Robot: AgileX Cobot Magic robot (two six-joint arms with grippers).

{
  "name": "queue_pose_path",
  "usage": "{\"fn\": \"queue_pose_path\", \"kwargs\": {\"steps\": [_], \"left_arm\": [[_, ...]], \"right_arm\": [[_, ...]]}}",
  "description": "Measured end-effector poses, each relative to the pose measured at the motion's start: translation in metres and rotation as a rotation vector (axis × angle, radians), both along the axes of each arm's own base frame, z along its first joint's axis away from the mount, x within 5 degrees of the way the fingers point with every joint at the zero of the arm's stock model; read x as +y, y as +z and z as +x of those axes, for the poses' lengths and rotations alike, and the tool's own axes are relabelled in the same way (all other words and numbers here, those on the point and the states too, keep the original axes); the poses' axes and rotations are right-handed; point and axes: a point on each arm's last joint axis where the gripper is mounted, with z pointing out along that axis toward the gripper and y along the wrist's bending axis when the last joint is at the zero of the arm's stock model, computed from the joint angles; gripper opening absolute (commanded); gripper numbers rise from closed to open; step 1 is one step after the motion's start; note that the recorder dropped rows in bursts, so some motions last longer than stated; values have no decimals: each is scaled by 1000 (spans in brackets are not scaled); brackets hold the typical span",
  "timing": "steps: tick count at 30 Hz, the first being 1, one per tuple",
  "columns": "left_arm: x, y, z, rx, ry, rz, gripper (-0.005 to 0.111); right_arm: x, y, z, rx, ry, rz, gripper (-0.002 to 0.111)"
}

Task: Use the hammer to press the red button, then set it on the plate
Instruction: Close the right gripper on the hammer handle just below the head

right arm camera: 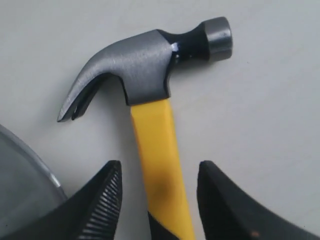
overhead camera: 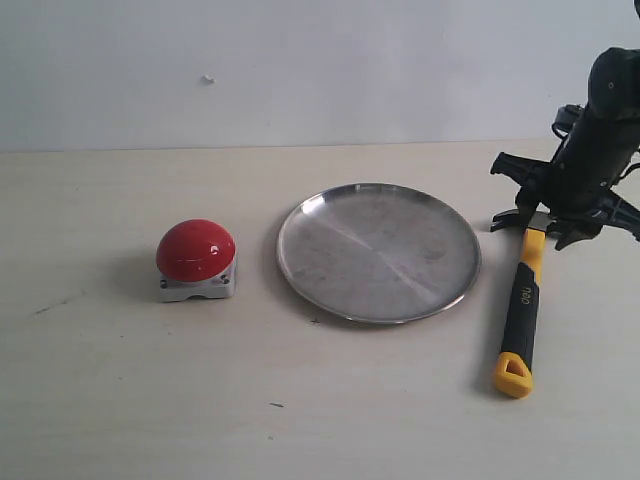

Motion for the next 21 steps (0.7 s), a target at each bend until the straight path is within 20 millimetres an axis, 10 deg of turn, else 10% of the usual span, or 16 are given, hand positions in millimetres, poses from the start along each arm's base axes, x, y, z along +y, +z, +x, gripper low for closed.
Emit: {"fn": "queue_pose_path", "kwargs": {"steps": [21], "left_arm": [[0,0,0,0,0,0,0]], "right_arm": [[-9,-33,26,156,79,-16,47]]}}
